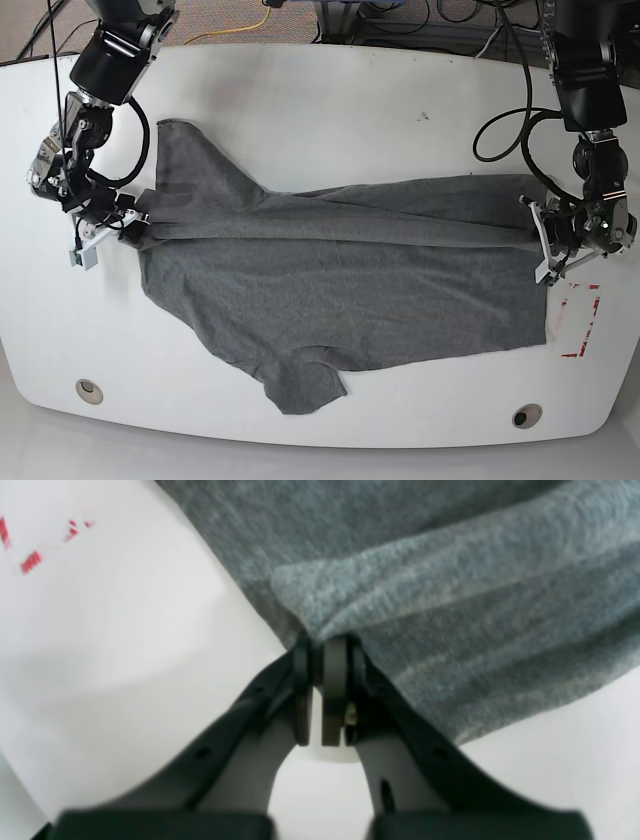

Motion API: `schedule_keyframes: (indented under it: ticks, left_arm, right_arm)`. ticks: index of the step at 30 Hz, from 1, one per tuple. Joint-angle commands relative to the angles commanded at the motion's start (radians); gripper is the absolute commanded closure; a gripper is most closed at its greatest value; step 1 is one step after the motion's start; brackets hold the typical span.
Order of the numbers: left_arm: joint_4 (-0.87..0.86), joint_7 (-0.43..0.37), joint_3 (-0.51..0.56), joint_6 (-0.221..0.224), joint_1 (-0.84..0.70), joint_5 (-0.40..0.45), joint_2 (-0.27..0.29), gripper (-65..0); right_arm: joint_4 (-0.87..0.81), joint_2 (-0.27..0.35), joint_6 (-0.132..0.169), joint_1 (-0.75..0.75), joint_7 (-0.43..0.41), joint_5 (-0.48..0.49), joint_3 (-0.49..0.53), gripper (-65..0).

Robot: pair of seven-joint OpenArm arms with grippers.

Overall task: Layout the t-shirt on the table in an organized manner, then fold the t-shirt properly
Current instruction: 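Lower the folded edge with the left gripper onto the shirt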

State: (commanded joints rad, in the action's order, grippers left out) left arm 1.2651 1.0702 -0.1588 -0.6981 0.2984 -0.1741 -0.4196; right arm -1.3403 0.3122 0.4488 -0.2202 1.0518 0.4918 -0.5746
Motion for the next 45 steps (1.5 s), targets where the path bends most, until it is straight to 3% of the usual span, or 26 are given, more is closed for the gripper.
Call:
schedule_keyframes:
  ticks: [4,6,7,8,10,12,15,20,26,35,45]
  left_arm:
    - [-0.012,0.000,0.000,0.000,-0.003,0.000,-0.018,-1.3]
    - [-0.012,0.000,0.000,0.000,-0.005,0.000,-0.023,-1.5]
    - [-0.012,0.000,0.000,0.000,-0.006,0.000,-0.023,-1.9]
    - [-0.012,0.002,0.000,0.000,-0.006,0.000,-0.023,-4.9]
    - [-0.012,0.003,0.000,0.000,-0.006,0.000,-0.029,-17.5]
    - [-0.006,0.006,0.000,0.000,-0.006,0.000,-0.035,-33.2]
    - [-0.002,0.006,0.000,0.000,-0.006,-0.002,-0.037,-45.6]
    - [-0.002,0.015,0.000,0.000,0.003,-0.003,-0.037,-43.8]
    - [0.100,0.077,-0.003,0.000,-0.005,-0.005,-0.038,-43.6]
    - [0.299,0.120,-0.005,0.000,-0.087,-0.003,-0.038,-43.6]
    - [0.371,0.120,-0.006,0.000,-0.150,-0.003,-0.038,-43.5]
  right_arm:
    - [0.017,0.009,0.000,-0.002,-0.005,0.000,0.000,-10.5]
    - [0.012,0.009,-0.002,-0.002,-0.005,0.000,0.000,-23.3]
    - [0.012,0.009,-0.002,-0.002,-0.005,0.000,0.000,-25.5]
    - [0.011,0.011,-0.002,-0.002,-0.005,0.000,0.000,-31.9]
    - [-0.008,0.011,-0.002,0.000,-0.005,0.003,0.000,-43.1]
    - [-0.057,0.011,0.002,0.008,0.002,0.011,0.000,-47.7]
    - [-0.144,0.006,0.005,0.034,0.041,0.011,-0.002,-48.2]
    - [-0.319,-0.035,0.006,0.103,0.135,0.051,-0.006,-48.2]
    - [-0.439,-0.069,0.006,0.229,0.152,0.101,-0.003,-48.2]
    - [-0.434,-0.135,0.008,0.347,0.150,0.104,-0.002,-48.5]
    - [-0.290,-0.140,0.009,0.359,0.147,0.106,-0.002,-48.4]
